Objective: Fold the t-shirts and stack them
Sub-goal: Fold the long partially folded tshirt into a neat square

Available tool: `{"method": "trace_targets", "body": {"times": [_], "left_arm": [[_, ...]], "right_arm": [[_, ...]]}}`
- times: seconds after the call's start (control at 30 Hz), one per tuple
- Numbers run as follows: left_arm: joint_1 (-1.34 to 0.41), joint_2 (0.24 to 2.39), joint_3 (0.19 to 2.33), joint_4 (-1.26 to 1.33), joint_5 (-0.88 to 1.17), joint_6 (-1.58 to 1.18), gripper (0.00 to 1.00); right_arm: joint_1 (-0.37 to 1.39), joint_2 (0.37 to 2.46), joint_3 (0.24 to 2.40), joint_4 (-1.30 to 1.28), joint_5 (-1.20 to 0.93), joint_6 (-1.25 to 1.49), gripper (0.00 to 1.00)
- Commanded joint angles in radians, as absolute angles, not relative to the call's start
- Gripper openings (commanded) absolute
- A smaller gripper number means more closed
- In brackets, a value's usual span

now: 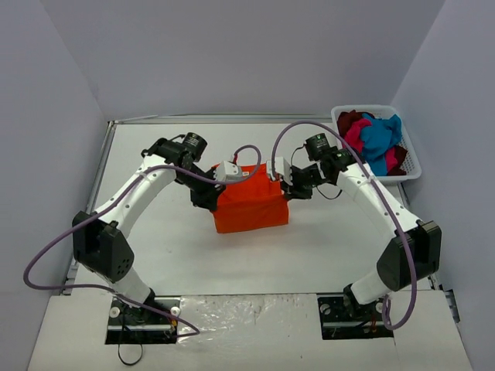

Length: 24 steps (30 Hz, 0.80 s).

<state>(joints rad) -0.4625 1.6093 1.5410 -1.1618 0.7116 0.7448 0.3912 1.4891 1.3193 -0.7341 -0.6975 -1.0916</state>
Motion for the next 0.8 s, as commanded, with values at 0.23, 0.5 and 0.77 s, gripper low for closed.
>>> {"method": "trace_targets", "body": {"times": [0.23,0.5,0.77], "left_arm": [[-0.387,1.719,1.703,-1.192,0.693,0.79,0.02],[-0.342,1.859,1.838,-1.223,0.699,0.833,0.02],[-0.296,2.006,1.985,-1.266,0.715,0.874,0.02]], "right_arm": [[0.339,1.647,1.489,-0.755,-0.727,-1.16,0.0],[0.308,1.805,1.617,-0.758,-0.742,-1.189,0.0],[0.29,2.014,1.797,-0.762,-0.753,-1.193,0.0]]}}
